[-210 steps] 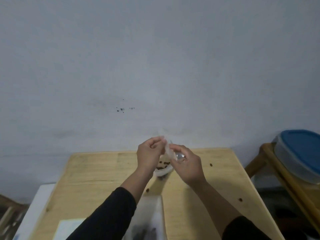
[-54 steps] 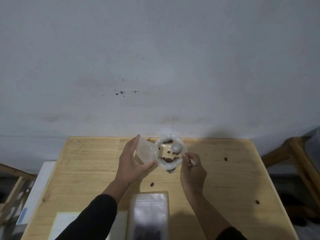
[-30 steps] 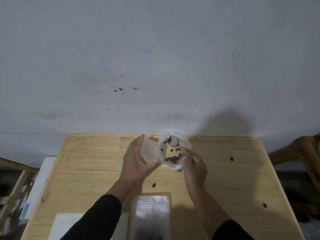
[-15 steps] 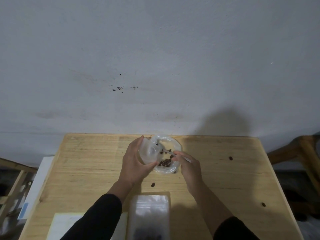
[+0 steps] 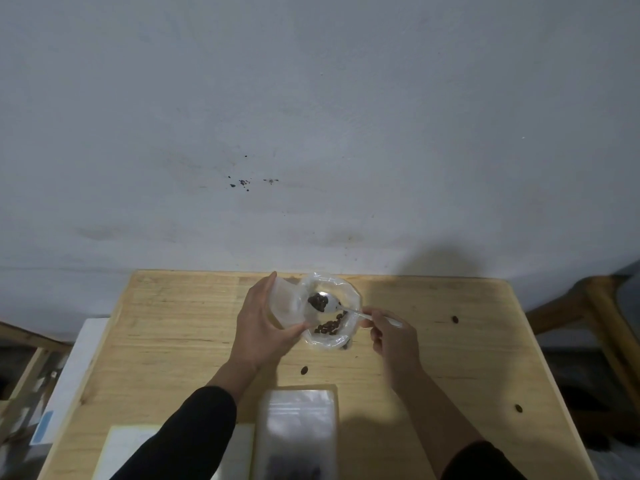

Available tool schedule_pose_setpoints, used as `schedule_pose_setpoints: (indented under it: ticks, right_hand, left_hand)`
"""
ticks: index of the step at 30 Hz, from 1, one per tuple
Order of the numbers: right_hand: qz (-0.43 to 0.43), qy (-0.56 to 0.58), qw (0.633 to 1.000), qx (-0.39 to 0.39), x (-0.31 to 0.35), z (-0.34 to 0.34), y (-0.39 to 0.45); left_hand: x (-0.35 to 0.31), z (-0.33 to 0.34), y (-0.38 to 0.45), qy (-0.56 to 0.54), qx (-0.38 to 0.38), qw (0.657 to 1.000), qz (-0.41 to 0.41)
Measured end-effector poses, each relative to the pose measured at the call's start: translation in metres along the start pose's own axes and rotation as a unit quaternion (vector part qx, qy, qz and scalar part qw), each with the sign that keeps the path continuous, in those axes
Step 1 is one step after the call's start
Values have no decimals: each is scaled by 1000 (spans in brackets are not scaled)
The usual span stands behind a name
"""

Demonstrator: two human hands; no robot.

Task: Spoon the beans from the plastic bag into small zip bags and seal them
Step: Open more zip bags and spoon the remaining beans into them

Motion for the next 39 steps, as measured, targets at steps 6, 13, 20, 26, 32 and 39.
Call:
schedule_pose_setpoints:
  ticks: [6, 13, 20, 26, 32, 39]
  right_hand:
    - [-36, -9, 999, -11, 23, -8, -8]
    - [-89, -4, 995, 41, 60, 3, -26]
    - [-295, -212, 921, 143, 74, 15, -43]
    - [-318, -203, 917, 130, 88, 9, -23]
    - [-251, -233, 932, 122, 82, -7, 28]
    - [-271, -409, 834, 251, 70, 7, 58]
  left_hand:
    - [5, -7, -3, 10, -21, 1000, 20]
    - [0, -9, -8, -17, -21, 999, 34]
    - [-7, -10, -11, -10, -17, 999, 41]
    - [-8, -8, -13, -14, -6, 999, 31]
    - [-2, -2, -14, 11, 5, 1000, 19]
    - [-3, 5, -16, 18, 19, 1000, 5]
Point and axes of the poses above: each hand's wrist, its own y-axis towards the middle knuckle, its own z-axis out of the palm, x = y × z, the point moved 1 cm from there along y, towards the middle knuckle, and after that the axes turned 11 degrees about -z, right-handed, at the moved point
